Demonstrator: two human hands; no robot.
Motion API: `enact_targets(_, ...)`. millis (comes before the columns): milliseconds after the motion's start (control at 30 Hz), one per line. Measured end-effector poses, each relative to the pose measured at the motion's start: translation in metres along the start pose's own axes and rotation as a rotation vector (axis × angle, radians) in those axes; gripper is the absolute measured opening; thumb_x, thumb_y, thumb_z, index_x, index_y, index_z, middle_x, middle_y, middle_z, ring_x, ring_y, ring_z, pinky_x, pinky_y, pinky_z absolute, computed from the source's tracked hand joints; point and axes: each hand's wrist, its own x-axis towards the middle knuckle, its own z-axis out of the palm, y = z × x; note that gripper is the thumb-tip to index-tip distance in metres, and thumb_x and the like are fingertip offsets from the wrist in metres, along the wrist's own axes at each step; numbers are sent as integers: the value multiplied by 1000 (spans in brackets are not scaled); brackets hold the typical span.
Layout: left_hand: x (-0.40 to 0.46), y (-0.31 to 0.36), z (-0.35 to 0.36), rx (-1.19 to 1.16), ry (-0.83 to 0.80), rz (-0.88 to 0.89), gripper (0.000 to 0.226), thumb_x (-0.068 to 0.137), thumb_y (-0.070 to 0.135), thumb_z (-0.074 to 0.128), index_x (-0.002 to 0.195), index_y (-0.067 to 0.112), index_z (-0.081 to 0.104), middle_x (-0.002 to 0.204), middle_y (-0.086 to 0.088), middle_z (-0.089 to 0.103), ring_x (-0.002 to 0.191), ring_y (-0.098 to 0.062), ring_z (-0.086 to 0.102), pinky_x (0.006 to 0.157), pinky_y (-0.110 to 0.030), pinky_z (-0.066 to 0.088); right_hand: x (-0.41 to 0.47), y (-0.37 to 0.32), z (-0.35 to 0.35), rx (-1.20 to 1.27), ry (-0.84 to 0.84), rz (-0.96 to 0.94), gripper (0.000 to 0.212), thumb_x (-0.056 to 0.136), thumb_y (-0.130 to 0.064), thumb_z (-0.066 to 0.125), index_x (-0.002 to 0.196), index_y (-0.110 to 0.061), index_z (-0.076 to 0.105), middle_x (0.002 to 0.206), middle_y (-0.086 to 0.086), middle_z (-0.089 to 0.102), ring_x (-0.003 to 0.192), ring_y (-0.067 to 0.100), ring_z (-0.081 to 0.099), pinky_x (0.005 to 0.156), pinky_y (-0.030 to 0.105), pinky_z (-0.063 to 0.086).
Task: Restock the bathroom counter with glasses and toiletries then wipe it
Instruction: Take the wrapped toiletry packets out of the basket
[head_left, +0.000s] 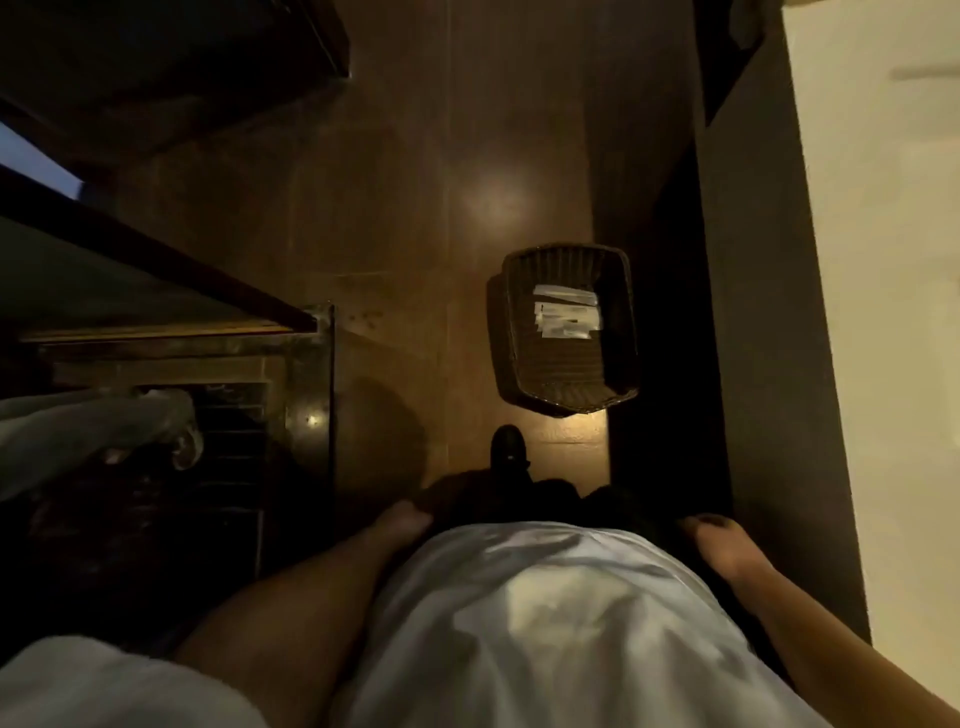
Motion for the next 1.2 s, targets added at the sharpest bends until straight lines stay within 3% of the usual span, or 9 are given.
enact_targets(67, 16, 40, -20, -17, 23, 82, 20, 105, 20, 48, 111, 6, 60, 97, -13, 63, 80, -22, 60, 70, -32, 45, 0, -33, 9, -29, 43, -41, 34, 97, -19, 60, 125, -1, 66, 123, 22, 67, 116, 38, 61, 99, 41, 46)
enact_targets(167, 33, 129, -52, -164, 86, 232, 30, 107, 24, 44, 131, 10, 54, 108, -15, 67, 92, -26, 62, 79, -38, 53, 2, -67, 17, -19, 38, -79, 17, 96, -19, 62, 105, -9, 72, 110, 18, 72, 109, 36, 64, 96, 42, 49)
enact_targets(367, 42, 235, -74, -191, 78, 405, 13, 104, 26, 49, 100, 26, 61, 89, -2, 66, 77, -15, 64, 67, -30, 53, 26, -89, 9, -124, -38, -25, 30, 98, -16, 59, 123, -2, 67, 120, 21, 69, 115, 38, 62, 98, 41, 48)
enact_targets(433, 53, 246, -72, -217, 80, 395, 14, 104, 25, 50, 94, 28, 60, 87, -2, 66, 75, -15, 64, 64, -28, 51, 51, -108, -6, -103, -72, -17, 28, 99, -12, 57, 123, 0, 67, 114, 22, 71, 106, 37, 65, 96, 45, 51)
enact_targets(567, 70, 232, -43, -394, 109, 191, 17, 104, 25, 48, 107, 17, 63, 86, -6, 69, 69, -17, 65, 57, -27, 53, 104, -168, -39, -183, -213, 38, 28, 104, -9, 47, 123, 5, 61, 76, 10, 60, 63, 22, 56, 57, 31, 43)
enact_targets(767, 71, 182, 25, -56, -11, 128, 10, 98, 22, 55, 90, 20, 62, 83, -2, 66, 72, -17, 62, 67, -33, 52, 153, -284, -80, -43, -198, -54, 19, 103, -9, 42, 109, -7, 60, 75, 9, 57, 49, 13, 59, 56, 26, 43)
enact_targets(967, 157, 218, 7, 30, -468, 72, 10, 103, 20, 51, 98, 19, 59, 90, 1, 59, 77, -14, 56, 64, -22, 43, 209, -368, -63, 302, -119, -174, 9, 103, -20, 52, 100, -16, 59, 83, 5, 67, 70, 16, 63, 66, 27, 51)
enact_targets(1100, 274, 296, -15, 55, -163, 147, 11, 94, 26, 57, 84, 27, 56, 83, 5, 62, 71, -7, 58, 52, -19, 42, 300, -375, 2, 236, -92, -149, 6, 101, -14, 53, 101, -11, 59, 89, 12, 66, 70, 19, 62, 62, 28, 52)
enact_targets(1200, 367, 353, -9, -169, -27, 165, 13, 92, 26, 62, 103, 25, 56, 100, -3, 66, 92, -21, 66, 79, -35, 57, 391, -353, 57, -116, -19, -174, 27, 91, -23, 66, 117, -13, 61, 112, 8, 67, 98, 23, 63, 85, 36, 53)
